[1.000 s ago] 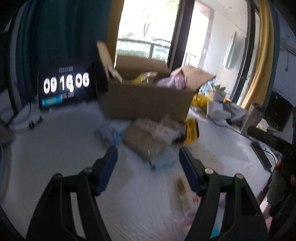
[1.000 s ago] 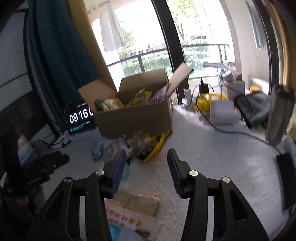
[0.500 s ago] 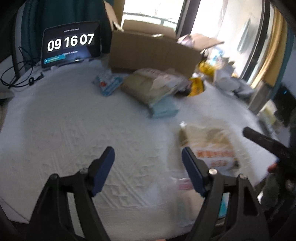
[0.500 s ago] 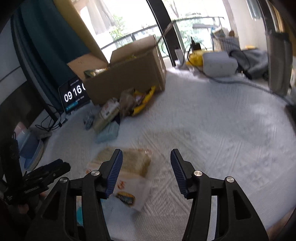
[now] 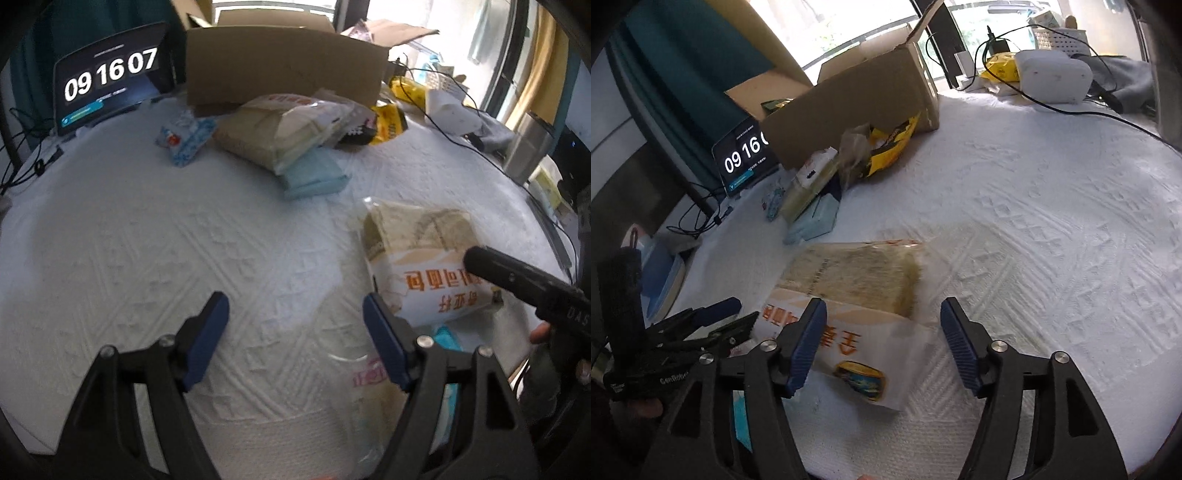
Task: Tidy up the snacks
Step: 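Grasp the bread loaf bag with the right tool while the left tool reaches for a clear packet, then carry both packets over the cardboard box and open both tools inside, then move both tools back from the box to the snack pile, then grasp the crumpled blue-white packet with the left tool while the right tool grasps the yellow-black bag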
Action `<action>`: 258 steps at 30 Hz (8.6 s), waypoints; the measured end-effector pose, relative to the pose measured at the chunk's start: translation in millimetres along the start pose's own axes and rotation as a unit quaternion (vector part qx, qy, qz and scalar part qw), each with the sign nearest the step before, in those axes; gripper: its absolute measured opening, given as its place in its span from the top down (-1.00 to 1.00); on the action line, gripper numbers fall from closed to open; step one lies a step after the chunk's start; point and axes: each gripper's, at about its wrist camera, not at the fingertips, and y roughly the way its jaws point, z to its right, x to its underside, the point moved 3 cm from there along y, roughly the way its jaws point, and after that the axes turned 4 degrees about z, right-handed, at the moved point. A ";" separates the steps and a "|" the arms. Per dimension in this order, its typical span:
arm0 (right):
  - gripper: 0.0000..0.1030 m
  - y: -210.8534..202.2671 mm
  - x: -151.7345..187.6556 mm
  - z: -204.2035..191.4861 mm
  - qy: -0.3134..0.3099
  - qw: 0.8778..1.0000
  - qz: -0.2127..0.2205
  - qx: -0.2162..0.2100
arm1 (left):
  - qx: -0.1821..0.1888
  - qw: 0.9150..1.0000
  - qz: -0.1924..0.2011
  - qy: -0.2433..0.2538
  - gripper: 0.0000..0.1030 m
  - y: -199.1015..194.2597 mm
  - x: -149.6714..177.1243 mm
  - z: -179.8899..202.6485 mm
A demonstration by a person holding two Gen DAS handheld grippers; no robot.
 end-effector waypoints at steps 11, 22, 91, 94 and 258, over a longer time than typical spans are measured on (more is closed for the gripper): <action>0.40 -4.7 -8.8 2.4 0.012 0.999 0.029 0.009 | 0.012 1.000 0.001 0.010 -0.48 2.9 -5.8 7.9; 0.60 -66.2 -29.0 23.2 0.004 0.992 0.115 0.052 | 0.020 0.999 0.045 0.019 -0.48 -47.7 -13.4 29.1; 0.63 -58.9 -122.5 -37.3 -0.079 0.984 0.158 0.039 | 0.012 0.993 0.117 0.031 -0.35 -55.3 -89.9 -36.9; 0.63 -49.7 -133.1 -44.5 -0.089 0.983 0.158 0.038 | 0.001 0.991 0.130 0.033 -0.35 -55.4 -103.5 -49.0; 0.50 112.5 -138.3 20.0 -0.022 0.999 -0.007 0.022 | -0.059 0.997 0.006 0.055 0.13 120.5 -150.2 -115.8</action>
